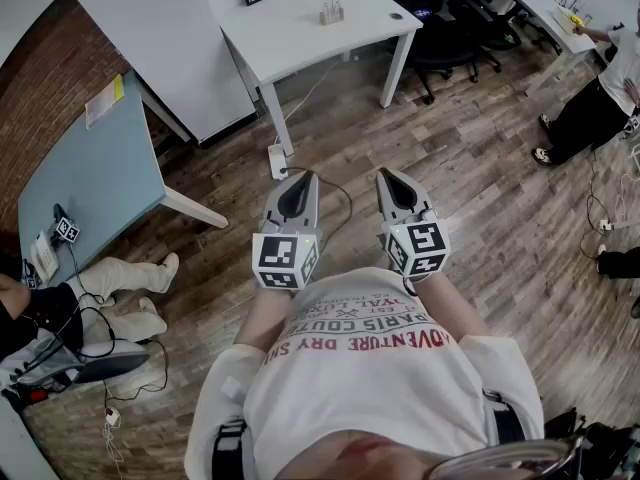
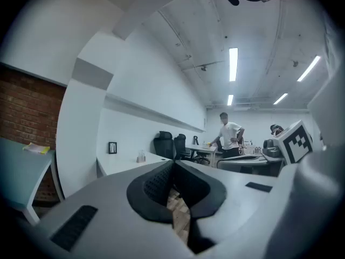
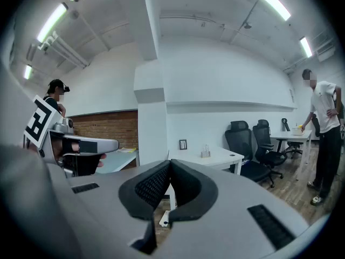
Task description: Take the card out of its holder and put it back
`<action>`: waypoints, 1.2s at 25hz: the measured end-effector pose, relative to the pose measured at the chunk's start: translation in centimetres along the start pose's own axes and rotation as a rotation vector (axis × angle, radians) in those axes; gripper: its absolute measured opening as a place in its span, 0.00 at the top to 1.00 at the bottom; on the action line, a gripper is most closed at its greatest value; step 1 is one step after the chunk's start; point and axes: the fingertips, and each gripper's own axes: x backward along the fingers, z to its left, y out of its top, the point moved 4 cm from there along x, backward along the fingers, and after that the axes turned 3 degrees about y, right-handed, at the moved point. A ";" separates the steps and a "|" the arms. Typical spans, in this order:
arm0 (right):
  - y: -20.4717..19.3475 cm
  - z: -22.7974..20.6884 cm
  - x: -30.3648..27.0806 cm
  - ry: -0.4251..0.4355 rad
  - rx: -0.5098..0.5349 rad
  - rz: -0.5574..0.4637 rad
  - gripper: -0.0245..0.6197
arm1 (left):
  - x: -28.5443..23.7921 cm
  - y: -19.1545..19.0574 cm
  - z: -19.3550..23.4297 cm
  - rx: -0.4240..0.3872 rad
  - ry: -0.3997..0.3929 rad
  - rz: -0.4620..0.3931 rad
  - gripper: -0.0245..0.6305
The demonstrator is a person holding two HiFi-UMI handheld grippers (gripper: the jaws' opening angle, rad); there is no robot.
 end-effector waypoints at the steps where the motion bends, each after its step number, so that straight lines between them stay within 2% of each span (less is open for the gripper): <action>1: 0.0 -0.1 -0.2 -0.001 -0.001 0.001 0.92 | -0.2 -0.1 0.1 0.000 0.000 0.000 0.92; 10: -0.4 -0.3 -1.5 0.004 -0.008 0.015 0.92 | -1.2 -0.3 1.2 0.000 0.003 0.009 0.92; 14: -0.8 -0.5 -2.1 -0.002 -0.045 0.009 0.92 | -1.5 -0.6 1.8 0.008 0.004 0.011 0.92; 19: -1.5 -0.9 -2.9 -0.003 -0.053 0.057 0.92 | -2.2 -1.2 2.3 0.034 -0.006 0.032 0.92; 24: -3.1 -2.7 -3.9 0.020 -0.057 0.098 0.92 | -4.1 -2.7 2.2 0.060 0.008 0.054 0.92; 30: -3.9 -6.9 -7.7 0.078 -0.083 0.108 0.92 | -8.2 -3.2 2.5 0.055 0.075 0.074 0.92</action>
